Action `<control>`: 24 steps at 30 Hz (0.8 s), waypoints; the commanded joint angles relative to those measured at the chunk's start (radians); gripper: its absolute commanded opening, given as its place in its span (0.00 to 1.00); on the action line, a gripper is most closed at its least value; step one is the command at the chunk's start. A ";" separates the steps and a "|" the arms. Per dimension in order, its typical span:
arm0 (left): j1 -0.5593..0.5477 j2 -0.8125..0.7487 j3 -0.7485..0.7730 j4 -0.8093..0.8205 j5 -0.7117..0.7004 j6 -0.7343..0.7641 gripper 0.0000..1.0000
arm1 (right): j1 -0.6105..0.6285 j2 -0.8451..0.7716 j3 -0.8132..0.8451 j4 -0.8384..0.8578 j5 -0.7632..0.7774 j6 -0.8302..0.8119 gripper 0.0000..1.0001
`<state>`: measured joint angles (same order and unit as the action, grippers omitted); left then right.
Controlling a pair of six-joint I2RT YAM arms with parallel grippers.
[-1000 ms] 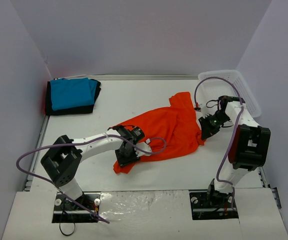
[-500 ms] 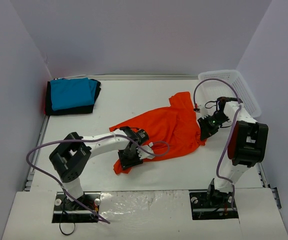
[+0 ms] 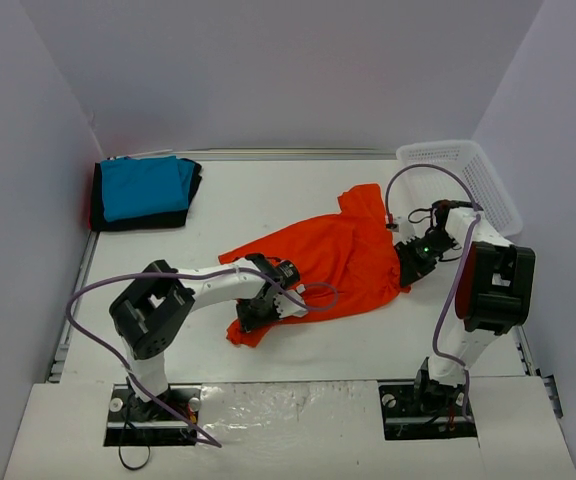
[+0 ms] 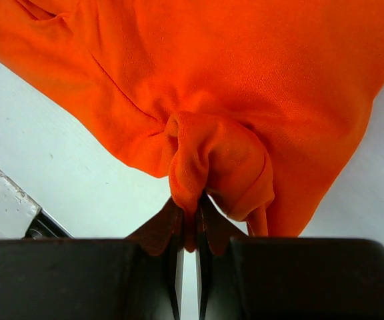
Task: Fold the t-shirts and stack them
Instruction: Flatten out the tshirt
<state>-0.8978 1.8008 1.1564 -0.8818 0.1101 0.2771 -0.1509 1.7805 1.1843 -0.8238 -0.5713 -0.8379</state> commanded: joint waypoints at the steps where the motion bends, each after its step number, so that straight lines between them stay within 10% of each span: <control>1: -0.006 0.003 0.028 -0.019 -0.041 -0.007 0.03 | -0.004 -0.003 -0.011 -0.024 0.016 -0.009 0.00; 9: 0.036 -0.116 0.103 -0.065 -0.059 0.011 0.02 | -0.004 -0.041 0.015 -0.046 0.030 0.008 0.00; 24: 0.546 -0.248 0.517 -0.121 -0.058 0.057 0.02 | -0.004 -0.147 0.457 -0.071 0.018 0.155 0.00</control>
<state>-0.3553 1.5726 1.6264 -0.9432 0.0738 0.3138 -0.1509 1.6314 1.5757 -0.8646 -0.5423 -0.7357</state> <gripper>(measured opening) 0.034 0.036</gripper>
